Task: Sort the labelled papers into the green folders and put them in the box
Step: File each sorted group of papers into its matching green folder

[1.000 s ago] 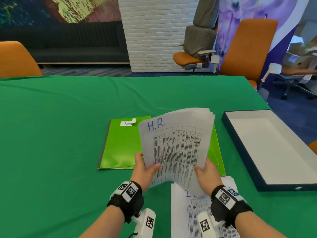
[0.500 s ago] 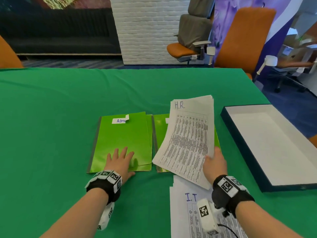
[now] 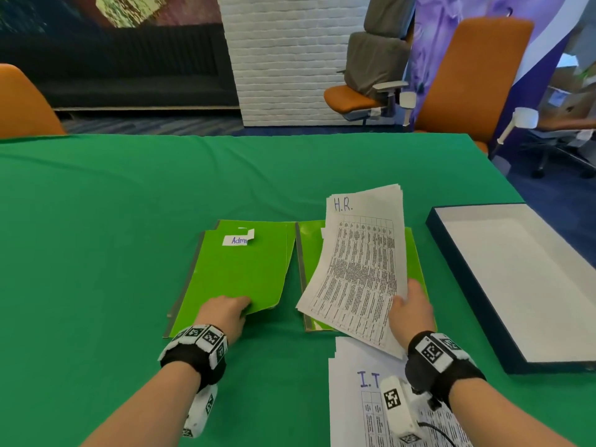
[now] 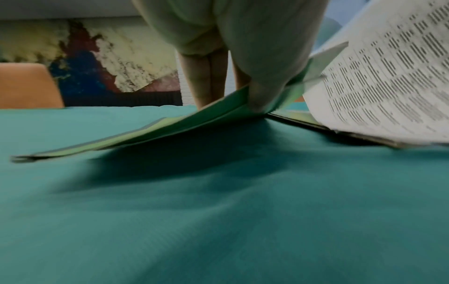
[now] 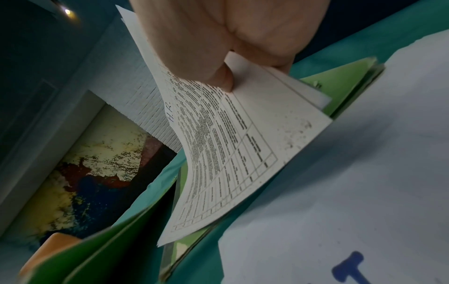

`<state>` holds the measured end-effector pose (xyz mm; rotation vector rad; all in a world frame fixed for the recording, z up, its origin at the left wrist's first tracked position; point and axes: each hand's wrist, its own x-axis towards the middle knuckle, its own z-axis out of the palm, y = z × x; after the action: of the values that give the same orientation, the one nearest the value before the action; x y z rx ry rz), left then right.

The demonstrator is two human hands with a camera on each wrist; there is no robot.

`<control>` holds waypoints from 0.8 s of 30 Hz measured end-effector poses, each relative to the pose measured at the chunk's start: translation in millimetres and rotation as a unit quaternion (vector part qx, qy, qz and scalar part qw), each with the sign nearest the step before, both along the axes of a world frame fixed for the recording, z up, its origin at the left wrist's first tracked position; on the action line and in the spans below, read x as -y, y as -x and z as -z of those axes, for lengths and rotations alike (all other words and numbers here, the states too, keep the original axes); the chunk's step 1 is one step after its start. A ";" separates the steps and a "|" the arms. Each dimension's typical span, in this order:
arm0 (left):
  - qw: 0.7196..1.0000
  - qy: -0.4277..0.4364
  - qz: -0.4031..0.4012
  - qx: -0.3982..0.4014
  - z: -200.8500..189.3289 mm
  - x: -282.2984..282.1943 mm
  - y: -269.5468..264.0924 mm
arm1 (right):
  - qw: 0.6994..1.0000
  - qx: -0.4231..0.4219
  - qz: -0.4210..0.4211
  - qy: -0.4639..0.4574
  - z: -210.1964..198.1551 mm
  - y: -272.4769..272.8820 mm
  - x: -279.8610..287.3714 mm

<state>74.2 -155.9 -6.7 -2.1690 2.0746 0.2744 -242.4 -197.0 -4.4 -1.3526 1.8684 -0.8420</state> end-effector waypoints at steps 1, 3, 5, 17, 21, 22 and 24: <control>1.000 0.018 -0.009 -0.022 -6.3 -3.4 -2.0 | 1.000 -0.003 0.002 -0.002 -0.1 0.0 0.2; 0.996 0.058 -0.044 -0.058 -19.7 -10.0 -6.9 | 1.000 -0.004 0.004 -0.006 0.1 0.1 0.6; 0.987 0.091 -0.095 -0.090 -31.6 -15.3 -12.1 | 1.000 -0.005 0.002 -0.011 -1.6 -1.5 0.6; 0.963 0.217 -0.102 -0.127 -50.3 -32.0 -28.8 | 0.999 0.020 -0.038 -0.003 -12.4 -13.2 -1.5; 0.994 0.030 0.096 0.039 -42.5 -18.2 -7.5 | 0.999 0.023 -0.032 0.002 -9.9 -12.3 -1.3; 0.991 -0.013 0.122 0.061 -40.5 -16.3 2.1 | 0.999 0.023 -0.029 0.004 -8.4 -10.7 -0.9; 0.981 -0.048 0.157 0.100 -31.2 -11.4 15.0 | 0.999 0.023 -0.023 0.001 -5.5 -5.7 -1.0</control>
<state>59.2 -144.5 24.5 -1.7045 2.1937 0.1137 -236.6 -196.0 1.0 -1.3603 1.7957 -0.8447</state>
